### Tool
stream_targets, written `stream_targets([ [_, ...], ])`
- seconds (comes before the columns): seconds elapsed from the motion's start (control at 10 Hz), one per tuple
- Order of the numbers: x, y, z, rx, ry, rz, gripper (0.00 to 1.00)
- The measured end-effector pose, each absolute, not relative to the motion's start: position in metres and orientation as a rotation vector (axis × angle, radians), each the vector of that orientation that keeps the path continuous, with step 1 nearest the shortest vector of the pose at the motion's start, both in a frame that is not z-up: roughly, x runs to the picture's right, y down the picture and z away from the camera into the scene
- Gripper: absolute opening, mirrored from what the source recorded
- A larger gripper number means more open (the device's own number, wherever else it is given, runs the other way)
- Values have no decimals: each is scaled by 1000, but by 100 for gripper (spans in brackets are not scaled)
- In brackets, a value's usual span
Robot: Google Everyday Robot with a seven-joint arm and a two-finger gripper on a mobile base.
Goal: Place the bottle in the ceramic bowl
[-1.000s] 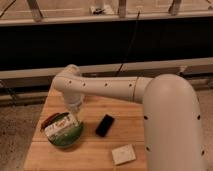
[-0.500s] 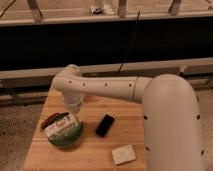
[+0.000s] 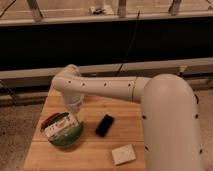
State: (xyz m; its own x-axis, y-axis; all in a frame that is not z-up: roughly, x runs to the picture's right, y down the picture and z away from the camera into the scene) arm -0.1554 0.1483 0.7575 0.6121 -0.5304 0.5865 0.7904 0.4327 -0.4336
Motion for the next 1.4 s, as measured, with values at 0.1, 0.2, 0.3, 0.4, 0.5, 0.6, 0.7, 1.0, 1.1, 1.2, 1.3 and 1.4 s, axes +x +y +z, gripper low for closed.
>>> stream_targets([
  [0.1,-163,151,760,-757,-397,-863,33],
  [0.2,-168,154,763,-763,-399,-872,41],
  [0.3,-166,156,767,-769,-392,-873,51],
  [0.4,-162,156,771,-771,-379,-863,63],
  [0.5,-161,156,773,-772,-372,-857,73],
  [0.6,-159,155,775,-770,-372,-845,78],
  [0.7,-154,152,778,-761,-365,-831,80],
  [1.0,-140,142,780,-740,-362,-793,80],
  [1.1,-134,138,778,-738,-360,-779,80],
  [1.2,-126,133,776,-735,-360,-763,80],
  [1.3,-121,130,773,-730,-362,-753,80],
  [1.4,-114,124,767,-722,-363,-737,79],
])
